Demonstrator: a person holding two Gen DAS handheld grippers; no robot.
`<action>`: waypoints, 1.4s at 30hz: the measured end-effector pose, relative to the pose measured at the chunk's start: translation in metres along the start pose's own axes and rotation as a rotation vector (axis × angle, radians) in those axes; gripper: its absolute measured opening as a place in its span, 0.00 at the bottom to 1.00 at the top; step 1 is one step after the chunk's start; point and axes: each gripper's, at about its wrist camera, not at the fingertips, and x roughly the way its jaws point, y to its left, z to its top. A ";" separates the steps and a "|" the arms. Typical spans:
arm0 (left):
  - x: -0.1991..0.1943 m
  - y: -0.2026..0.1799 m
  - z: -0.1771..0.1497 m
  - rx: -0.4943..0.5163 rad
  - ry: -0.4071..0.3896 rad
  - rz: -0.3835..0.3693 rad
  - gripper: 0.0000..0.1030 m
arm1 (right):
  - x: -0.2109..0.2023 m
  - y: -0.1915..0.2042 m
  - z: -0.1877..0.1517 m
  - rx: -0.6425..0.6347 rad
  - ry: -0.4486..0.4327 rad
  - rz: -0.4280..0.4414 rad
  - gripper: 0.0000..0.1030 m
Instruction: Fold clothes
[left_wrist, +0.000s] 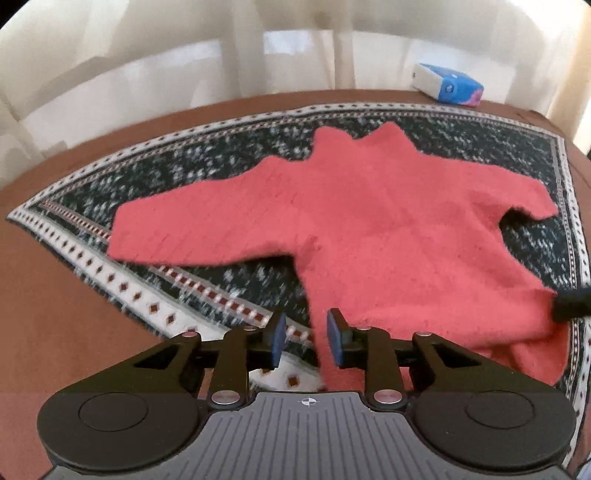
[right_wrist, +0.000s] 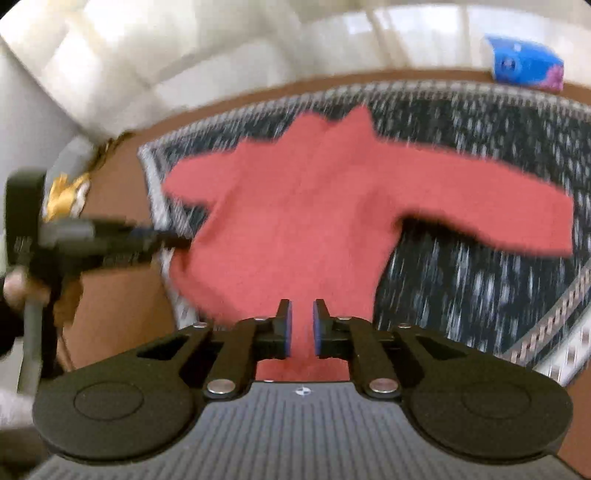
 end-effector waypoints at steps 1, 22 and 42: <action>-0.004 0.001 -0.003 -0.011 0.000 -0.001 0.44 | -0.003 0.003 -0.009 0.007 0.015 0.000 0.20; -0.030 -0.008 -0.047 -0.032 0.046 -0.051 0.54 | 0.020 0.020 -0.031 0.097 -0.022 0.060 0.08; -0.030 -0.035 -0.042 -0.072 0.009 -0.065 0.03 | -0.019 0.018 -0.018 0.115 -0.071 0.193 0.08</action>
